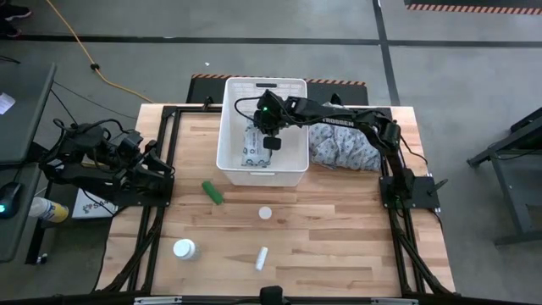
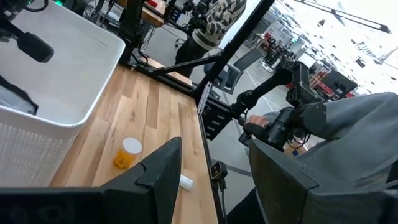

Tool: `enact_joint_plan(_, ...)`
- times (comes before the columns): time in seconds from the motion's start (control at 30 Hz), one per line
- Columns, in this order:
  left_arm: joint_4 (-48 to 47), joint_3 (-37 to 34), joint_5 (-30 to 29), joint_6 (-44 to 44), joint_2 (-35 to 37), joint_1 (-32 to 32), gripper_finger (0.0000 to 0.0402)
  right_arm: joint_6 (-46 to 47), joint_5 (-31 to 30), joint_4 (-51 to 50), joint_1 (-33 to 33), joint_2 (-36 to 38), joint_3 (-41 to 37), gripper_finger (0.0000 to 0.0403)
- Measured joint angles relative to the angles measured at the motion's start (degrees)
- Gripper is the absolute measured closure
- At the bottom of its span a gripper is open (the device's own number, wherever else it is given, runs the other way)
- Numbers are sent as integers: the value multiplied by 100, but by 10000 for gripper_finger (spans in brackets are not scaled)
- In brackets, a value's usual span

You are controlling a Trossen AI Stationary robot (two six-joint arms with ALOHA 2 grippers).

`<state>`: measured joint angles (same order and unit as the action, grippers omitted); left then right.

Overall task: Pick & place medical supplies in basket/bin
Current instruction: Put the mailer bag into the white laundry organizer

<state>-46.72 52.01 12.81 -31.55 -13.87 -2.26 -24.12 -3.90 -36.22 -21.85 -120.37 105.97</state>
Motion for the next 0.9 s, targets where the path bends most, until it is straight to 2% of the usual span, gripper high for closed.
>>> enact_joint_plan(0.73,-33,0,-23,-2,0,0,181,133,128,93,-31,-189,4,351)
enact_joint_plan(0.9,-37,0,-23,-2,0,0,181,133,92,91,-31,-189,4,334)
